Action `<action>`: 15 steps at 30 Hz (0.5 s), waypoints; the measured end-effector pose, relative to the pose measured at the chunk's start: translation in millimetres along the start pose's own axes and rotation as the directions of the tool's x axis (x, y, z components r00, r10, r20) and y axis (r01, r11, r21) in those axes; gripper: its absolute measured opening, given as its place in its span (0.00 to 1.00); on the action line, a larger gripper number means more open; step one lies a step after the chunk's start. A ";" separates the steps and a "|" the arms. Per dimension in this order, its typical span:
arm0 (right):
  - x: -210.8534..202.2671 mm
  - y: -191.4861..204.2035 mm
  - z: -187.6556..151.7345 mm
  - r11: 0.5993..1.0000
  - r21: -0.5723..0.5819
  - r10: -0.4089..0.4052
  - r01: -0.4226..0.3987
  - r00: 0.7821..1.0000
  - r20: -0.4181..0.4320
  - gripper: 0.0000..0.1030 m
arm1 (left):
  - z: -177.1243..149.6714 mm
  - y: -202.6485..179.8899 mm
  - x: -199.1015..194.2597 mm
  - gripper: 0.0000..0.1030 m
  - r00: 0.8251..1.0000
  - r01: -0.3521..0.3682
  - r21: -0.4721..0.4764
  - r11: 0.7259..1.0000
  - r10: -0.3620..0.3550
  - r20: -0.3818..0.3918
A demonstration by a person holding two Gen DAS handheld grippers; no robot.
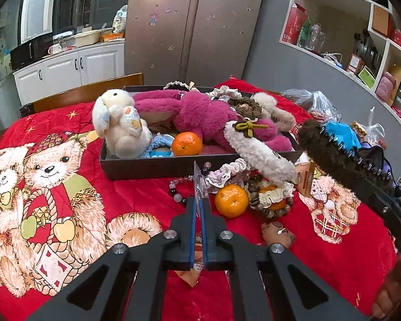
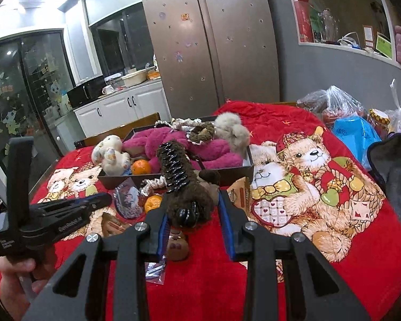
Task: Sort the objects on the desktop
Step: 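Close right tool on the brown comb while left tool grasps the clear badge packet, then carry the comb in right tool and badge packet in left tool over the box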
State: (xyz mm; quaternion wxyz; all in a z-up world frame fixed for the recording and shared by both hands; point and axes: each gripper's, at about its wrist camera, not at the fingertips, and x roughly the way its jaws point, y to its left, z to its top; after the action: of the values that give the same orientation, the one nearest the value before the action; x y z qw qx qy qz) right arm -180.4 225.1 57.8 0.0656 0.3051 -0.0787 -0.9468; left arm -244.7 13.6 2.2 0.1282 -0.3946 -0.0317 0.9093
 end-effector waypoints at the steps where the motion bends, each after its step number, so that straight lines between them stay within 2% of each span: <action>1: -0.7 -0.3 0.3 1.000 -0.001 0.001 -0.001 1.000 0.002 0.32 | 0.0 0.1 -0.5 0.03 1.000 0.001 0.001 1.000 -0.001 0.000; 15: -6.4 -6.0 2.3 0.999 0.018 0.037 -0.037 0.999 0.004 0.32 | 6.8 -2.4 -20.8 0.01 0.999 0.031 0.014 0.999 -0.031 0.030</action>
State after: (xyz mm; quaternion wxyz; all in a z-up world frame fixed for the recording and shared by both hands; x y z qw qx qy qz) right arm -177.1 232.3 62.2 0.0801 0.3023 -0.0928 -0.9453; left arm -235.5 10.8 22.0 0.1445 -0.3792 -0.0335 0.9133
